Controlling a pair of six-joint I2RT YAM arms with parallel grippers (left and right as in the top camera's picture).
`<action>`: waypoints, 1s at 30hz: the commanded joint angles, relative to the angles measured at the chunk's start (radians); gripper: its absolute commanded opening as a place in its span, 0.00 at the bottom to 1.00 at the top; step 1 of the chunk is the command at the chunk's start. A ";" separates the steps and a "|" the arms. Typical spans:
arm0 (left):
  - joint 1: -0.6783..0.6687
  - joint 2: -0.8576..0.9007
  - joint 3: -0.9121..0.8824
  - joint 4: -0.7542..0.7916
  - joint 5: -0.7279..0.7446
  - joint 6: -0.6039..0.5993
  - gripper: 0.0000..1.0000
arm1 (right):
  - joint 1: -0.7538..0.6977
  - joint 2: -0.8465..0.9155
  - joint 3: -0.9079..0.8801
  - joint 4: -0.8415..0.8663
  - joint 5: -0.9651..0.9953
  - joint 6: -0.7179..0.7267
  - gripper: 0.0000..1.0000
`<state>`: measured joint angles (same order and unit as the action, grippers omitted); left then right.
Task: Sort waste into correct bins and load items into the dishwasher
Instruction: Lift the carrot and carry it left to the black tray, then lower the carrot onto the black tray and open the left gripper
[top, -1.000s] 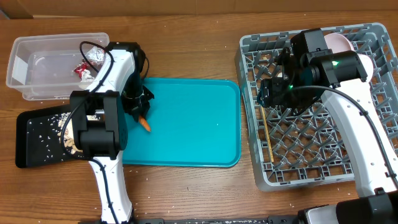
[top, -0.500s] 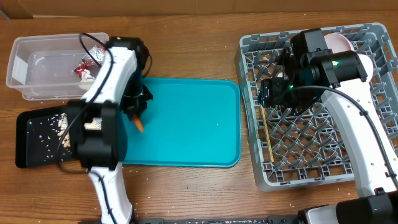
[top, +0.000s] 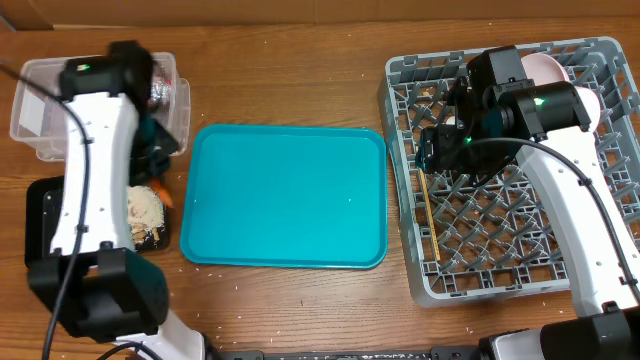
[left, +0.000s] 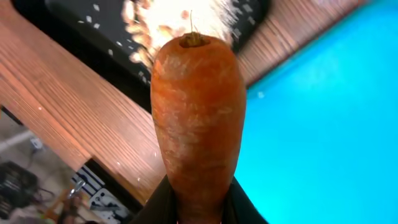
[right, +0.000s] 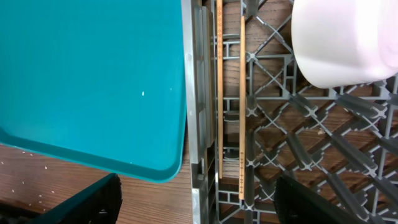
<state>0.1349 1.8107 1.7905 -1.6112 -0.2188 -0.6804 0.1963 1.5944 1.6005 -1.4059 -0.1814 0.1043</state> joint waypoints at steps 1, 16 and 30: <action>0.129 -0.021 -0.014 0.051 -0.004 -0.024 0.04 | -0.001 -0.008 0.018 0.005 0.006 0.000 0.81; 0.468 -0.015 -0.489 0.583 0.146 -0.030 0.04 | -0.001 -0.008 0.018 0.005 0.005 0.000 0.80; 0.484 -0.015 -0.584 0.767 0.143 -0.030 0.13 | -0.001 -0.008 0.018 0.005 0.005 0.000 0.80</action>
<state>0.6216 1.8088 1.2140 -0.8402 -0.0818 -0.7033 0.1963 1.5944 1.6005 -1.4059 -0.1787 0.1040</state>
